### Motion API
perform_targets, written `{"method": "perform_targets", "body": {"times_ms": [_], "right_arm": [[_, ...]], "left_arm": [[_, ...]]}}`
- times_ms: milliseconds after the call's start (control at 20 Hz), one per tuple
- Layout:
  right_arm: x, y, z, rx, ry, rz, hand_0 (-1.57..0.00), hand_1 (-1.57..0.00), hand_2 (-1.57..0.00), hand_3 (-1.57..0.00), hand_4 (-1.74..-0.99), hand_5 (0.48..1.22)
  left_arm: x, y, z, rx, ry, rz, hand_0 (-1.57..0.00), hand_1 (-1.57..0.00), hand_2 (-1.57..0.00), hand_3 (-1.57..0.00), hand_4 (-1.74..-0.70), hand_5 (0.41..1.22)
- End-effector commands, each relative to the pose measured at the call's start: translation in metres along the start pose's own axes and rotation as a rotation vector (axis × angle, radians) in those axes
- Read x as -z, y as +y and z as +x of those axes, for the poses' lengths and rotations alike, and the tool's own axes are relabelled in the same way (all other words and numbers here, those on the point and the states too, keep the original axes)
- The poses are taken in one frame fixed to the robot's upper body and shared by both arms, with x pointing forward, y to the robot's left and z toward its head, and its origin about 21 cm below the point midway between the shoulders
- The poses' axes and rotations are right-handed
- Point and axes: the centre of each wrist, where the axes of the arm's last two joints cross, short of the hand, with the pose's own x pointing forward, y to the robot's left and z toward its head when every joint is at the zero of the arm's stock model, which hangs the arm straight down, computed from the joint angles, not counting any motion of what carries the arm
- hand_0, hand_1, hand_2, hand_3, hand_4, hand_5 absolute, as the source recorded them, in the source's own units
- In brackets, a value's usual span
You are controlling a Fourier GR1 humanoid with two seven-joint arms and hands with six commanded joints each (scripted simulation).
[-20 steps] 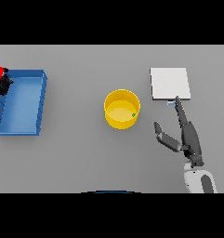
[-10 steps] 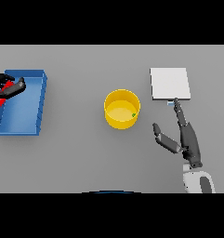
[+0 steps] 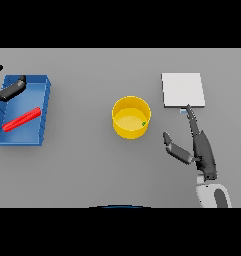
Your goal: Pick up the red beaker and tilt it to pour out 1 green nut into yellow bowl. Pick up the yellow bowl and place it on the metallic measuring scale.
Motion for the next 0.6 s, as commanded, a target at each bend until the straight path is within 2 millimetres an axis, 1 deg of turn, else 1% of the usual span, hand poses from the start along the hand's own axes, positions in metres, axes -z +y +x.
{"method": "perform_targets", "body": {"times_ms": [0, 100, 150, 250, 300, 350, 400, 450, 550], "right_arm": [[-0.001, 0.001, 0.0, -0.009, 0.001, 0.011, 0.0, 0.0, 0.0, 0.0, -1.198, 0.662], [0.008, 0.004, 0.004, -0.017, -0.042, 0.086, 0.0, 0.0, 0.0, 0.0, -1.162, 0.694], [0.012, -0.001, 0.006, -0.059, -0.082, 0.131, 0.0, 0.0, 0.0, 0.0, -1.18, 0.708], [0.027, -0.008, 0.017, -0.138, -0.113, 0.192, 0.0, 0.0, 0.0, 0.0, -1.221, 0.709], [0.033, -0.007, 0.019, -0.174, -0.117, 0.236, 0.0, 0.0, 0.0, 0.0, -1.234, 0.707], [0.04, -0.01, 0.025, -0.228, -0.117, 0.271, 0.0, 0.0, 0.0, 0.0, -1.255, 0.7], [0.045, -0.013, 0.03, -0.295, -0.126, 0.301, 0.0, 0.0, 0.0, 0.0, -1.268, 0.691], [0.051, -0.012, 0.032, -0.368, -0.13, 0.335, 0.0, 0.0, 0.0, 0.0, -1.278, 0.683], [0.064, -0.008, 0.043, -0.505, -0.182, 0.413, 0.0, 0.0, 0.0, 0.0, -1.279, 0.671]], "left_arm": [[0.002, -0.001, 0.002, -0.01, -0.005, 0.001, -0.05, -0.04, -0.04, -0.04, -0.79, 0.671], [0.001, -0.003, 0.004, -0.011, -0.02, 0.01, -0.03, -0.03, -0.03, -0.02, -0.78, 0.679], [0.001, -0.002, 0.002, -0.008, -0.017, 0.015, -0.03, -0.02, -0.02, -0.02, -0.78, 0.685], [0.002, -0.009, 0.004, -0.015, -0.009, -0.001, -0.02, -0.01, -0.01, -0.01, -0.78, 0.7], [0.0, -0.008, 0.003, -0.019, -0.019, -0.002, -0.01, -0.01, -0.01, -0.01, -0.79, 0.704], [-0.001, -0.011, 0.003, -0.014, -0.013, -0.008, -0.01, -0.01, -0.01, -0.01, -0.79, 0.707], [-0.001, -0.008, 0.006, -0.018, -0.013, -0.004, -0.01, -0.01, -0.01, -0.01, -0.79, 0.709], [0.001, -0.009, 0.005, -0.021, -0.011, -0.007, -0.01, 0.0, 0.0, 0.0, -0.79, 0.71], [0.002, -0.007, 0.005, -0.019, -0.01, -0.007, 0.0, 0.0, 0.0, 0.0, -0.8, 0.708]]}}
